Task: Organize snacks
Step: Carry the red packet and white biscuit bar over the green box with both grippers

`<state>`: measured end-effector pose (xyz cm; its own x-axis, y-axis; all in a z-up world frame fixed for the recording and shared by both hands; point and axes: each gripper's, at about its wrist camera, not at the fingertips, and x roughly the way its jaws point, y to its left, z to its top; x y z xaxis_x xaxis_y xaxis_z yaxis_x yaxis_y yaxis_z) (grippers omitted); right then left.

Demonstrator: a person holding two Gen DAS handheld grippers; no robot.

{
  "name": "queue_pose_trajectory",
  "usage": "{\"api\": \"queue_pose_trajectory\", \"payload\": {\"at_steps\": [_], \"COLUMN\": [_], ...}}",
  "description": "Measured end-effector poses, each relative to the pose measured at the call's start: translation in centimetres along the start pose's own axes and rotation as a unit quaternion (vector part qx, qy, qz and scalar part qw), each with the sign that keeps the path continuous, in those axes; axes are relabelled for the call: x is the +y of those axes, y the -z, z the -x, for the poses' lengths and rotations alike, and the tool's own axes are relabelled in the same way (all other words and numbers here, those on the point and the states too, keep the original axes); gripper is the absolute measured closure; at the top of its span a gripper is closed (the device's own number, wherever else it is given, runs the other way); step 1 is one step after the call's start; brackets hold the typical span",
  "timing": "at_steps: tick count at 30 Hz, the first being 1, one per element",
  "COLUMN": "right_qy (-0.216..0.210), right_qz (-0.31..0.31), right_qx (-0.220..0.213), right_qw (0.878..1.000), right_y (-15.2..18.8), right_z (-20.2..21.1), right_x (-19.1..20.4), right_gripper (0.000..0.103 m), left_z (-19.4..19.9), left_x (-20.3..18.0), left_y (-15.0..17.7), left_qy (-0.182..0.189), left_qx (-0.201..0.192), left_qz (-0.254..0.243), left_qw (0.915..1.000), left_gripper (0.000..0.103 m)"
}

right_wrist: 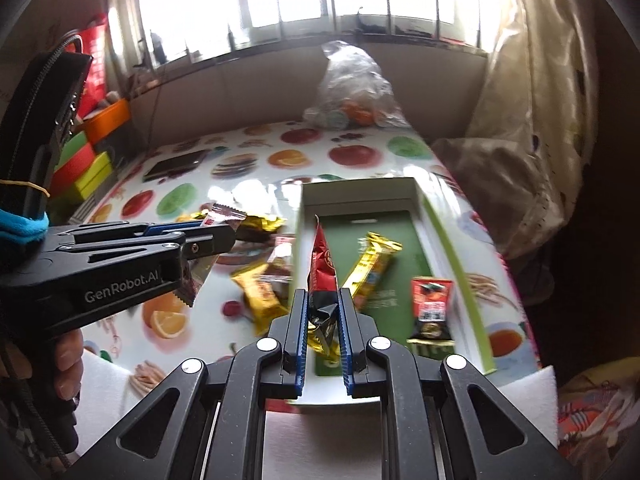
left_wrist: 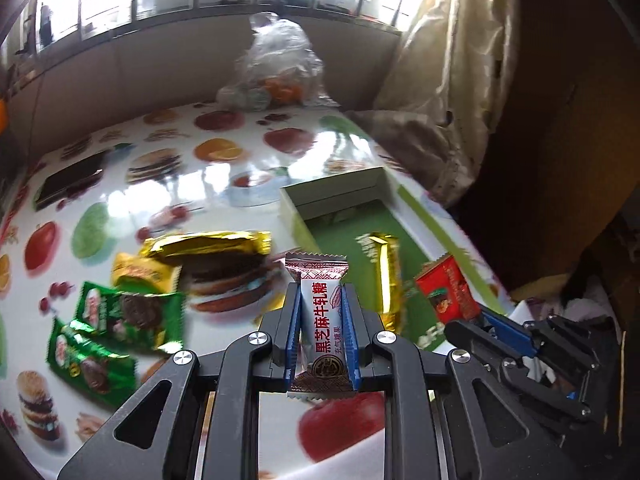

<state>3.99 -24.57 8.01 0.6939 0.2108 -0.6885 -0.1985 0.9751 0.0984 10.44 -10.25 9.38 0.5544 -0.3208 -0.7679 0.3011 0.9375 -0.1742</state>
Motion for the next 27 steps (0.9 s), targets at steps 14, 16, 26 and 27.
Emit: {"api": "queue_pose_trajectory", "payload": {"at_steps": [14,16,26,27], "right_qy": [0.030,0.029,0.035,0.036], "right_qz": [-0.033,-0.035,-0.036,-0.035], "right_qx": [0.024,0.029,0.047,0.048], "right_qw": [0.999,0.999,0.998,0.998], "right_y": [1.1,1.3,1.5,1.5], "right_z": [-1.5,-1.9,-3.9,-4.1], "right_x": [-4.2,-4.4,-4.9,-5.0], "right_gripper": [0.089,0.089,0.089,0.089], "left_z": [-3.7,-4.3,-6.4,-6.7], "left_x": [-3.3,-3.6,-4.2,-4.2], "left_y": [-1.3,-1.1,-1.0,-1.0], "left_qy": [0.044,0.042,0.040,0.039], "left_qx": [0.030,0.035,0.054,0.055], "left_qz": [-0.018,-0.022,-0.033,-0.033], "left_qw": [0.9984,0.9983,0.9972,0.9971], "left_gripper": [0.083,0.083,0.083,0.083]}}
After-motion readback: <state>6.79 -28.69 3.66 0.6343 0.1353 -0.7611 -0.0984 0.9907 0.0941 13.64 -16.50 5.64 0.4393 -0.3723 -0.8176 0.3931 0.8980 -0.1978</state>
